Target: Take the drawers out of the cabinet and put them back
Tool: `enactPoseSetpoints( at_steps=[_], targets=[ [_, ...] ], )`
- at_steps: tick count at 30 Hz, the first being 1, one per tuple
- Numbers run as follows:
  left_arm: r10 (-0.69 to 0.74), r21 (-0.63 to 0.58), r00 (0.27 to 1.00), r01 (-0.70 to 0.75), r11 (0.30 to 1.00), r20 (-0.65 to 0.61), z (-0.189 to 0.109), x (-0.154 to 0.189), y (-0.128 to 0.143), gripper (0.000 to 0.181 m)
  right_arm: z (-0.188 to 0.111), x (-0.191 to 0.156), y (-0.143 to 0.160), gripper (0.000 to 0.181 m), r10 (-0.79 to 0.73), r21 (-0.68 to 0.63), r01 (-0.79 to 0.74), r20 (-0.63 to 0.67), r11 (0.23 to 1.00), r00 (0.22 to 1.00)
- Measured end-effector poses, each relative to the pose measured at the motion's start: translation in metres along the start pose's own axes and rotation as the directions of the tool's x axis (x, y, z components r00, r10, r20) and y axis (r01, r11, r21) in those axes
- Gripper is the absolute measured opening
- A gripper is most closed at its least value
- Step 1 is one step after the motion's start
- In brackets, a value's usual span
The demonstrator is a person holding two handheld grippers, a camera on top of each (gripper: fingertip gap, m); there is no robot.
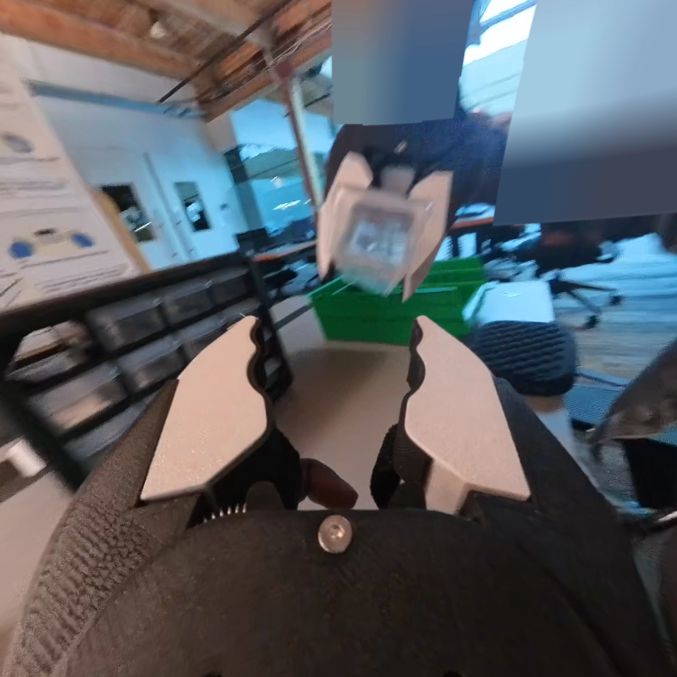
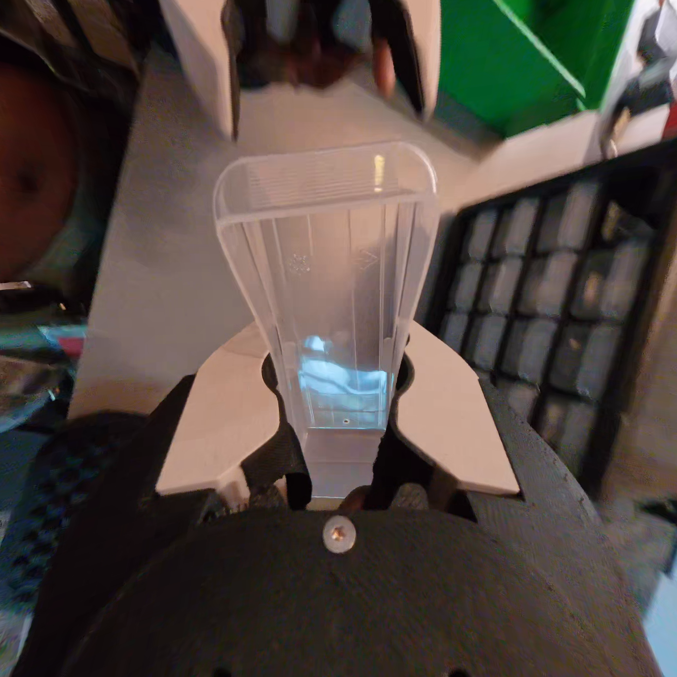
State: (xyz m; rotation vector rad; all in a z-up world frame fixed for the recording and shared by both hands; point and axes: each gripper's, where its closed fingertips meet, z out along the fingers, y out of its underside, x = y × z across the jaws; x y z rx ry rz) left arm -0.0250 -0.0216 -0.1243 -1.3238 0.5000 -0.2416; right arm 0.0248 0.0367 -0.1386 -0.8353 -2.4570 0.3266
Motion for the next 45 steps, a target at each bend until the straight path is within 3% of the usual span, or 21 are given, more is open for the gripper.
enactPoseSetpoints(
  at_steps=[1, 4, 7, 10, 14, 18, 24, 31, 45],
  targets=[
    [0.022, -0.055, 0.998, -0.018, 0.998, 0.063, -0.005, -0.01, 0.01, 0.074, -0.012, 0.006, 0.015, 0.062, 0.011, -0.048, -0.012, -0.031, 0.999, 0.999],
    [0.077, -0.159, 0.987, -0.055, 0.986, 0.14, -0.022, -0.022, 0.03, 0.073, -0.052, 0.02, 0.067, 0.063, 0.067, -0.197, -0.088, -0.112, 0.977, 0.992],
    [0.077, -0.128, 0.986, -0.058, 0.99, 0.151, -0.029, -0.024, 0.032, 0.071, -0.09, 0.029, 0.129, 0.063, 0.13, -0.35, -0.187, -0.182, 0.918, 0.975],
    [0.009, -0.097, 0.989, 0.006, 0.995, 0.15, -0.029, -0.027, 0.032, 0.069, -0.111, 0.027, 0.189, 0.064, 0.189, -0.461, -0.266, -0.206, 0.847, 0.96],
    [0.009, -0.089, 0.989, 0.004, 0.996, 0.149, -0.029, -0.026, 0.033, 0.068, -0.104, 0.015, 0.258, 0.065, 0.249, -0.554, -0.307, -0.179, 0.774, 0.952],
    [0.036, -0.101, 0.991, -0.023, 0.995, 0.132, -0.027, -0.022, 0.035, 0.068, -0.073, 0.009, 0.31, 0.067, 0.311, -0.605, -0.329, -0.139, 0.725, 0.94],
    [0.035, -0.109, 0.99, -0.02, 0.994, 0.135, -0.027, -0.023, 0.038, 0.068, -0.023, 0.015, 0.357, 0.069, 0.338, -0.641, -0.328, -0.113, 0.694, 0.934],
    [0.025, -0.103, 0.99, -0.011, 0.995, 0.137, -0.028, -0.023, 0.037, 0.067, -0.005, 0.013, 0.396, 0.068, 0.359, -0.705, -0.306, -0.077, 0.64, 0.93],
    [0.028, -0.114, 0.992, -0.014, 0.993, 0.126, -0.027, -0.022, 0.039, 0.066, 0.007, 0.018, 0.415, 0.073, 0.333, -0.733, -0.28, -0.077, 0.62, 0.94]
  ],
)
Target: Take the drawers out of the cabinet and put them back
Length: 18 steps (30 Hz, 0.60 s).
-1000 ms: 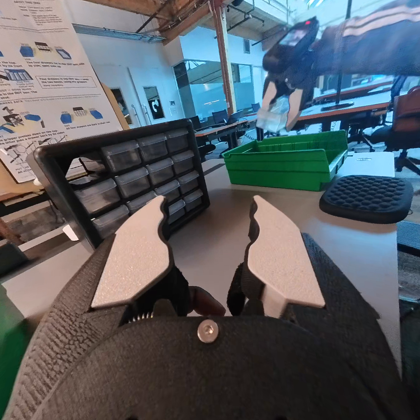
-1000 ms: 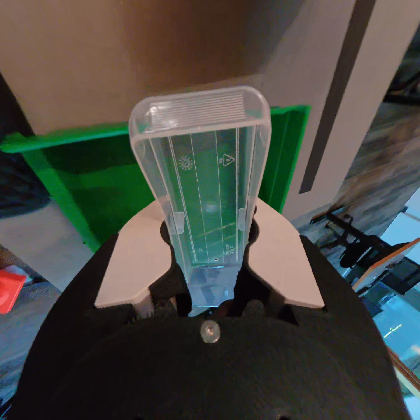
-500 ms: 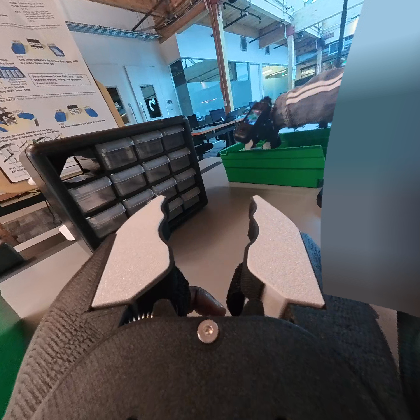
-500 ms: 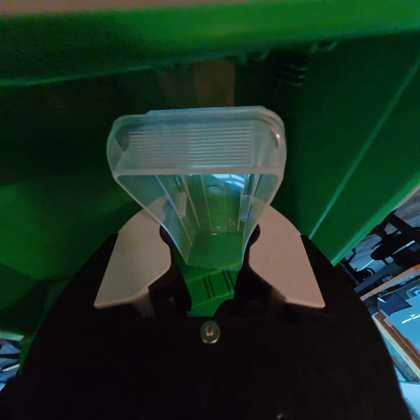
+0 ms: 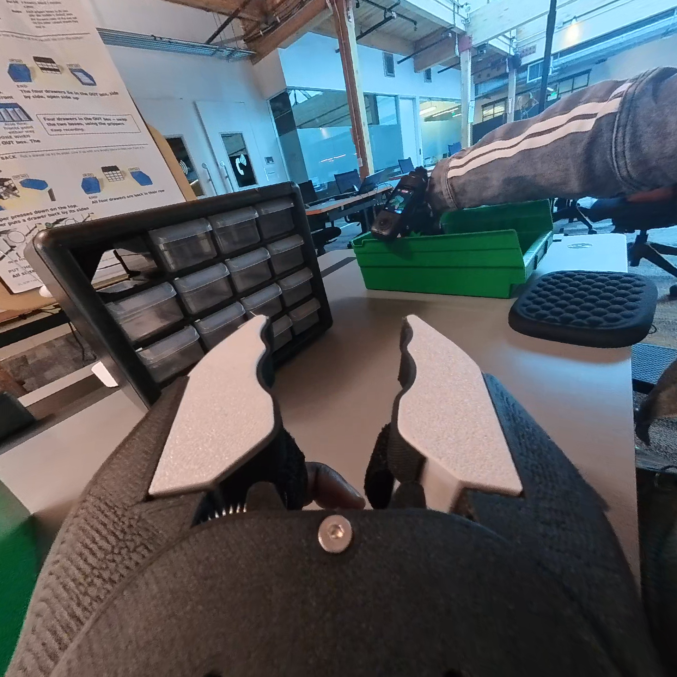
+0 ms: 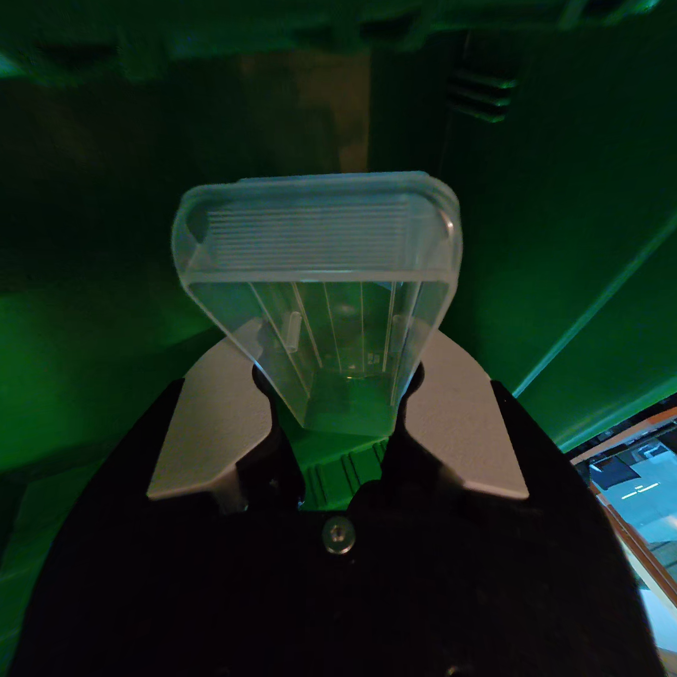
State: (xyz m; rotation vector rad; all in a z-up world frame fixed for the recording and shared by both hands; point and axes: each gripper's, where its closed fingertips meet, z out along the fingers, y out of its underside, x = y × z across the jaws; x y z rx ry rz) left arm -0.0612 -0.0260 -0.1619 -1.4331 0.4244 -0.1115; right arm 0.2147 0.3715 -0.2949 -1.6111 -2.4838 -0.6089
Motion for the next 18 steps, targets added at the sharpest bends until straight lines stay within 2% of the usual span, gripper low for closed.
enactPoseSetpoints(
  at_steps=[18],
  targets=[
    [0.007, -0.002, 1.0, -0.007, 1.0, -0.024, 0.0005, 0.0048, 0.0007, 0.066, 0.0001, 0.0056, 0.0038, 0.079, 0.051, 0.04, -0.048, -0.071, 0.998, 0.996]
  ],
)
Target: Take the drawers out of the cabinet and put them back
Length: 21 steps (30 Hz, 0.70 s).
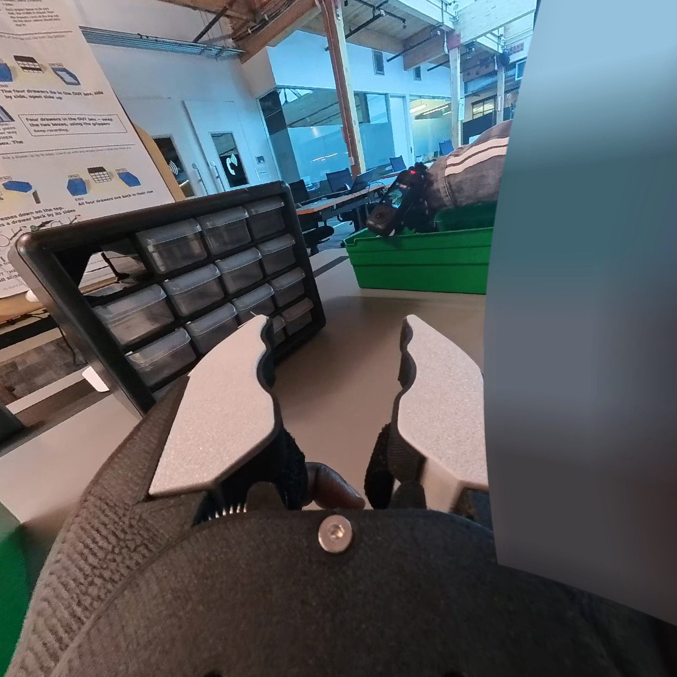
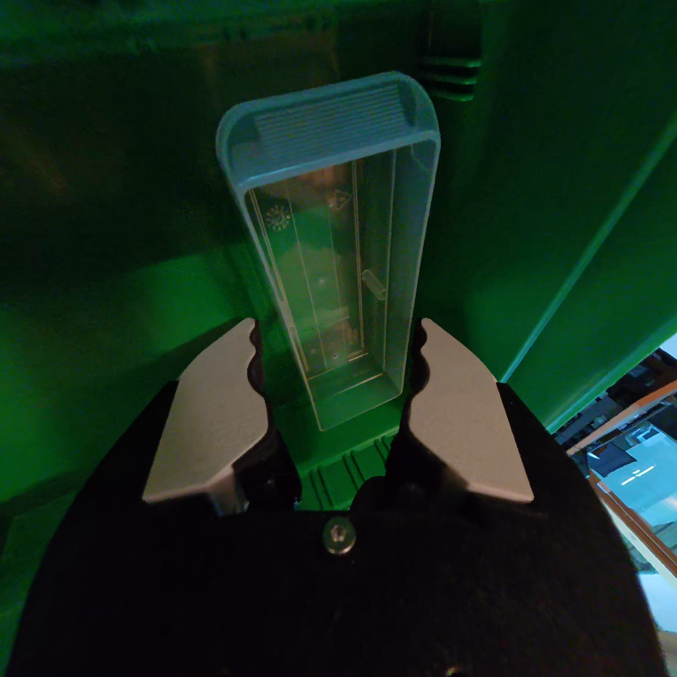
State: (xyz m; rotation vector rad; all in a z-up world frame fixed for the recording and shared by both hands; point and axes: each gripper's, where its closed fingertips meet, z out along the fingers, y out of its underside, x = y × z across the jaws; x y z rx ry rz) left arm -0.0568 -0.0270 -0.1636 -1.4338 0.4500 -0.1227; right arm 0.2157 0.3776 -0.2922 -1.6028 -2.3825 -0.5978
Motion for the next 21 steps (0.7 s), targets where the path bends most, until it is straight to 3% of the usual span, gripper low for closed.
enactPoseSetpoints(
  at_steps=[11, 14, 15, 17, 19, 21],
  targets=[
    [0.004, -0.003, 1.0, -0.004, 1.0, -0.005, 0.0, 0.001, 0.001, 0.066, -0.008, 0.003, 0.004, 0.079, 0.125, 0.116, -0.122, -0.018, 0.986, 0.992],
    [0.0, -0.005, 1.0, 0.0, 1.0, -0.002, 0.0, 0.0, 0.002, 0.066, -0.031, -0.002, 0.002, 0.091, 0.284, 0.187, -0.292, 0.072, 0.938, 0.956],
    [0.0, -0.005, 1.0, 0.001, 1.0, 0.002, 0.0, -0.001, 0.002, 0.066, -0.047, 0.002, -0.005, 0.095, 0.363, 0.267, -0.376, 0.097, 0.888, 0.927],
    [-0.007, -0.002, 1.0, 0.007, 1.0, 0.008, 0.0, -0.002, 0.002, 0.066, -0.092, 0.02, -0.019, 0.1, 0.53, 0.482, -0.508, 0.101, 0.714, 0.842],
    [-0.017, -0.006, 1.0, 0.017, 1.0, 0.013, 0.0, -0.002, 0.003, 0.066, -0.149, 0.033, -0.026, 0.093, 0.671, 0.698, -0.54, 0.114, 0.47, 0.732],
    [-0.018, -0.014, 1.0, 0.018, 1.0, 0.022, 0.001, -0.003, 0.005, 0.066, -0.209, 0.034, -0.028, 0.082, 0.772, 0.85, -0.509, 0.232, 0.135, 0.592]
  ],
)
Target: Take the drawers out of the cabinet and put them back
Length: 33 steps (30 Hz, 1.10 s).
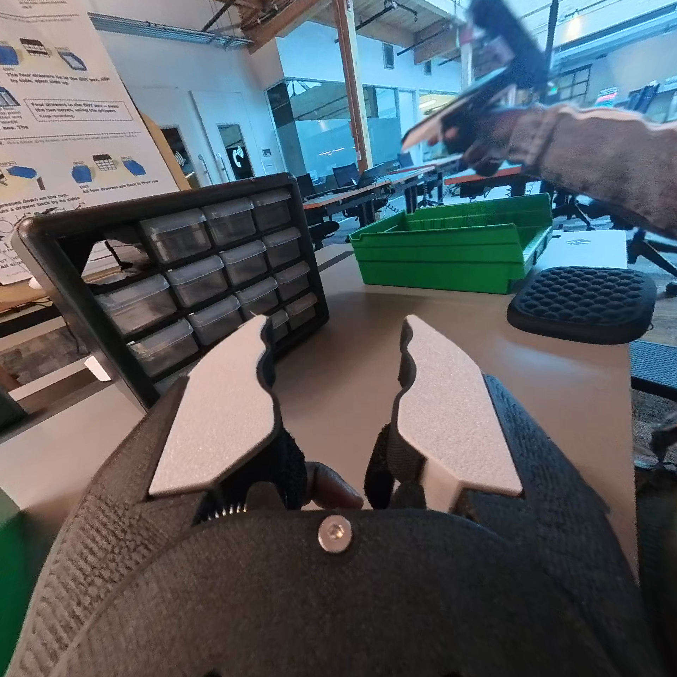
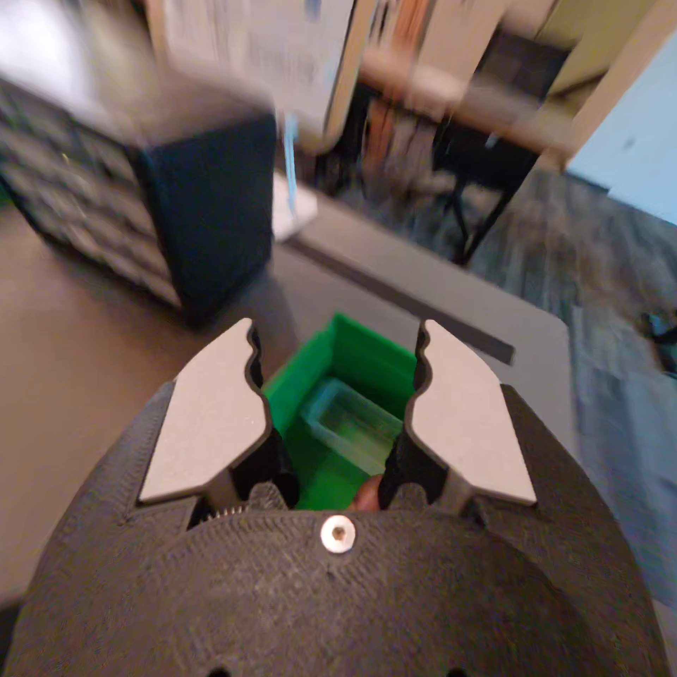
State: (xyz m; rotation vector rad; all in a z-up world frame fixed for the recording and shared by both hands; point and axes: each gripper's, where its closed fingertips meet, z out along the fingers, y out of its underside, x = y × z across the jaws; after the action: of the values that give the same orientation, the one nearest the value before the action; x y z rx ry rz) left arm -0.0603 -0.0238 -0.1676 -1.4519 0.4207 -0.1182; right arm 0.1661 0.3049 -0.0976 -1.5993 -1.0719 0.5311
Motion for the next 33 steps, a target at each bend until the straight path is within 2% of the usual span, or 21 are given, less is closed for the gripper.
enactPoseSetpoints(
  at_steps=[2, 4, 5, 7, 9, 11, 13, 16, 18, 21, 25, 28, 31, 33],
  targets=[
    [-0.001, -0.007, 1.0, 0.001, 1.0, 0.017, 0.0, -0.002, 0.001, 0.066, -0.032, -0.029, -0.034, 0.08, 0.225, 0.249, -0.24, 0.087, 0.938, 0.97],
    [-0.005, -0.006, 0.999, 0.005, 1.0, 0.042, 0.0, -0.007, 0.002, 0.066, -0.064, -0.065, -0.054, 0.078, 0.342, 0.418, -0.422, 0.254, 0.805, 0.905],
    [-0.01, -0.005, 0.998, 0.01, 1.0, 0.06, 0.0, -0.01, 0.002, 0.066, -0.078, -0.083, -0.059, 0.075, 0.349, 0.485, -0.469, 0.321, 0.738, 0.881],
    [-0.022, -0.001, 0.996, 0.022, 1.0, 0.087, -0.001, -0.015, 0.002, 0.066, -0.094, -0.11, -0.055, 0.064, 0.357, 0.583, -0.502, 0.353, 0.639, 0.865],
    [-0.029, 0.0, 0.994, 0.029, 1.0, 0.104, -0.001, -0.019, 0.003, 0.066, -0.088, -0.136, -0.038, 0.058, 0.368, 0.623, -0.492, 0.328, 0.608, 0.87],
    [-0.013, -0.007, 0.99, 0.014, 1.0, 0.139, -0.002, -0.024, 0.005, 0.065, -0.07, -0.162, -0.016, 0.052, 0.342, 0.626, -0.445, 0.286, 0.64, 0.895],
    [0.003, 0.005, 0.98, -0.004, 1.0, 0.197, -0.005, -0.033, 0.004, 0.064, -0.054, -0.176, 0.007, 0.036, 0.326, 0.627, -0.39, 0.222, 0.675, 0.919],
    [-0.034, 0.043, 0.963, 0.024, 0.999, 0.267, -0.011, -0.046, 0.002, 0.056, -0.057, -0.186, 0.004, 0.019, 0.282, 0.626, -0.372, 0.243, 0.686, 0.928],
    [-0.069, 0.05, 0.958, 0.057, 0.997, 0.278, -0.012, -0.05, 0.002, 0.056, -0.05, -0.183, 0.011, 0.018, 0.313, 0.601, -0.398, 0.246, 0.693, 0.917],
    [-0.091, 0.045, 0.954, 0.081, 0.996, 0.285, -0.013, -0.052, 0.005, 0.056, -0.035, -0.193, 0.02, 0.03, 0.344, 0.507, -0.46, 0.31, 0.729, 0.886],
    [-0.078, 0.024, 0.957, 0.074, 0.997, 0.281, -0.011, -0.051, 0.008, 0.056, -0.014, -0.194, 0.032, 0.027, 0.378, 0.384, -0.434, 0.215, 0.815, 0.9],
    [-0.075, 0.014, 0.956, 0.074, 0.997, 0.284, -0.011, -0.052, 0.01, 0.056, -0.004, -0.202, 0.008, 0.02, 0.347, 0.349, -0.395, 0.193, 0.85, 0.918],
    [-0.078, 0.006, 0.957, 0.079, 0.997, 0.281, -0.01, -0.052, 0.012, 0.056, 0.017, -0.202, -0.029, 0.022, 0.199, 0.271, -0.223, 0.112, 0.936, 0.974],
    [-0.073, -0.005, 0.958, 0.077, 0.997, 0.278, -0.009, -0.051, 0.014, 0.056, 0.034, -0.19, -0.062, 0.016, 0.113, 0.243, -0.127, 0.071, 0.962, 0.991]
  ],
)
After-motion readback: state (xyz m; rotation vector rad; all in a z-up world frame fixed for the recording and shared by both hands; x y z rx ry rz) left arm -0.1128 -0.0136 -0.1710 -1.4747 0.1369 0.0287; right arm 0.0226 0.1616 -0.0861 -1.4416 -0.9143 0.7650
